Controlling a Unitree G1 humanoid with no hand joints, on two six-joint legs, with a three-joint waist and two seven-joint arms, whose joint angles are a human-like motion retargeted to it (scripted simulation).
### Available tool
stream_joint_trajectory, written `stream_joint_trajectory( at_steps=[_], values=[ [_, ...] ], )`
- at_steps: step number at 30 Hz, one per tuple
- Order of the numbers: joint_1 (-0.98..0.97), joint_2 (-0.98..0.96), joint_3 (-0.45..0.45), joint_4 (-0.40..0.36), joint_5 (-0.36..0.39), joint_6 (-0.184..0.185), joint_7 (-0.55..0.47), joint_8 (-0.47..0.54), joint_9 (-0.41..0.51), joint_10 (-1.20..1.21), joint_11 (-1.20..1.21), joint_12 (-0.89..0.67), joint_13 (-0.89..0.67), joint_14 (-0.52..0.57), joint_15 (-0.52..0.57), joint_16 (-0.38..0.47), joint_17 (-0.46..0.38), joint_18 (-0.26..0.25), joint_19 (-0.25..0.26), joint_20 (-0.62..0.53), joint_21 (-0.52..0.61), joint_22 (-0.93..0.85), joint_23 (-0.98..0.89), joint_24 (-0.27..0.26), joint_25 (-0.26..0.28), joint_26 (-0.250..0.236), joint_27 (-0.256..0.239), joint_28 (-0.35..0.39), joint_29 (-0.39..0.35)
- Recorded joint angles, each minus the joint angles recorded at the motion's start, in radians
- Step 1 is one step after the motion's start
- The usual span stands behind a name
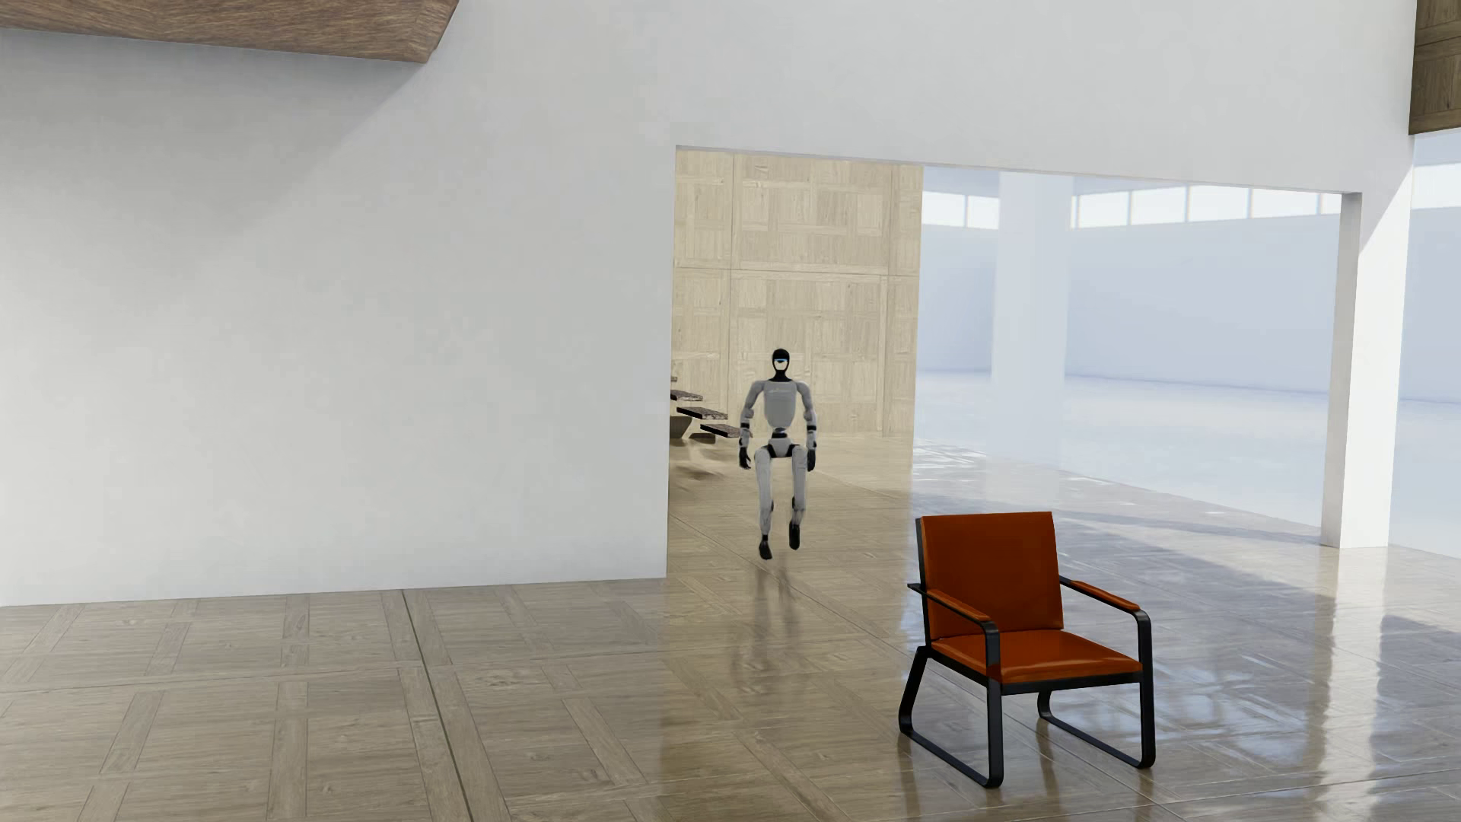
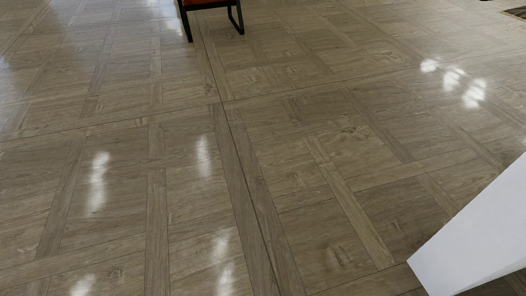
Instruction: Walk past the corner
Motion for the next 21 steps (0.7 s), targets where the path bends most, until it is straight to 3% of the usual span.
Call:
stream_joint_trajectory(
  at_steps=[2, 3, 5, 6, 7, 8, 9, 10, 11, 13, 14, 16, 19, 20, 21],
  values=[
    [-0.126, 0.175, 0.091, -0.029, -0.037, -0.037, 0.000, 0.000, 0.003, -0.390, -0.095, 0.048, -0.022, 0.113, -0.026, 0.026, -0.008, 0.000, 0.000, -0.075, -0.021, -0.003, -0.096, 0.000, 0.000, 0.000, 0.000, 0.000, 0.000],
    [-0.184, 0.234, 0.117, -0.009, -0.032, -0.030, 0.000, 0.000, -0.008, -0.578, -0.119, 0.063, -0.050, 0.060, -0.055, 0.027, -0.018, 0.000, 0.000, -0.078, -0.031, -0.005, -0.126, 0.000, 0.000, 0.000, 0.000, 0.000, 0.000],
    [-0.260, 0.315, 0.172, 0.034, -0.041, -0.017, 0.000, 0.000, -0.025, -0.768, -0.116, 0.078, -0.101, -0.397, -0.110, 0.030, -0.035, 0.000, 0.000, -0.096, -0.067, -0.003, -0.162, 0.000, 0.000, 0.000, 0.000, 0.000, 0.000],
    [-0.283, 0.352, 0.201, 0.054, -0.061, -0.024, 0.000, 0.000, -0.025, -0.765, -0.096, 0.091, -0.117, -0.465, -0.103, 0.037, -0.036, 0.000, 0.000, -0.109, -0.083, -0.011, -0.161, 0.000, 0.000, 0.000, 0.000, 0.000, 0.000],
    [-0.305, 0.401, 0.227, 0.054, -0.088, -0.035, 0.000, 0.000, -0.016, -0.759, -0.072, 0.101, -0.122, -0.321, -0.046, 0.042, -0.029, 0.000, 0.000, -0.113, -0.105, -0.008, -0.143, 0.000, 0.000, 0.000, 0.000, 0.000, 0.000],
    [-0.339, 0.413, 0.231, 0.030, -0.126, -0.053, 0.000, 0.000, -0.029, -0.681, -0.005, 0.109, -0.108, -0.089, 0.066, 0.042, -0.022, 0.000, 0.000, -0.116, -0.119, 0.003, -0.125, 0.000, 0.000, 0.000, 0.000, 0.000, 0.000],
    [-0.359, 0.366, 0.215, -0.026, -0.172, -0.092, 0.000, 0.000, -0.045, -0.601, 0.131, 0.111, -0.086, 0.085, 0.248, 0.039, -0.010, 0.000, 0.000, -0.119, -0.129, 0.015, -0.100, 0.000, 0.000, 0.000, 0.000, 0.000, 0.000],
    [-0.334, 0.292, 0.187, -0.058, -0.185, -0.115, 0.000, 0.000, -0.047, -0.524, 0.320, 0.101, -0.076, 0.118, 0.392, 0.045, -0.009, 0.000, 0.000, -0.101, -0.070, 0.051, -0.027, 0.000, 0.000, 0.000, 0.000, 0.000, 0.000],
    [-0.299, 0.150, 0.157, -0.114, -0.201, -0.135, 0.000, 0.000, -0.053, -0.501, 0.547, 0.080, -0.047, 0.089, 0.398, 0.051, -0.009, 0.000, 0.000, -0.081, -0.065, 0.050, -0.026, 0.000, 0.000, 0.000, 0.000, 0.000, 0.000],
    [-0.082, -0.058, 0.047, -0.147, -0.167, -0.134, 0.000, 0.000, -0.020, -0.583, 0.789, 0.027, -0.019, -0.035, 0.114, 0.050, -0.015, 0.000, 0.000, -0.024, -0.007, 0.050, -0.013, 0.000, 0.000, 0.000, 0.000, 0.000, 0.000],
    [0.030, -0.164, -0.015, -0.148, -0.142, -0.124, 0.000, 0.000, -0.018, -0.641, 0.795, 0.001, 0.008, -0.111, 0.052, 0.065, -0.020, 0.000, 0.000, -0.035, 0.011, 0.019, -0.004, 0.000, 0.000, 0.000, 0.000, 0.000, 0.000],
    [0.264, -0.302, -0.145, -0.108, -0.101, -0.090, 0.000, 0.000, -0.005, -0.771, 0.569, -0.017, 0.060, -0.273, 0.043, 0.092, -0.034, 0.000, 0.000, 0.015, 0.016, -0.105, 0.046, 0.000, 0.000, 0.000, 0.000, 0.000, 0.000],
    [0.490, -0.427, -0.260, -0.071, -0.135, -0.082, 0.000, 0.000, -0.041, -0.804, 0.016, -0.090, 0.118, -0.539, 0.080, 0.117, -0.057, 0.000, 0.000, 0.080, 0.016, -0.252, 0.112, 0.000, 0.000, 0.000, 0.000, 0.000, 0.000],
    [0.531, -0.432, -0.279, -0.065, -0.143, -0.088, 0.000, 0.000, -0.055, -0.803, -0.112, -0.116, 0.131, -0.565, 0.186, 0.123, -0.057, 0.000, 0.000, 0.107, 0.026, -0.282, 0.139, 0.000, 0.000, 0.000, 0.000, 0.000, 0.000],
    [0.554, -0.464, -0.278, -0.067, -0.146, -0.096, 0.000, 0.000, -0.074, -0.821, -0.516, -0.138, 0.143, -0.542, 0.670, 0.122, -0.058, 0.000, 0.000, 0.126, 0.022, -0.296, 0.162, 0.000, 0.000, 0.000, 0.000, 0.000, 0.000]
  ],
)
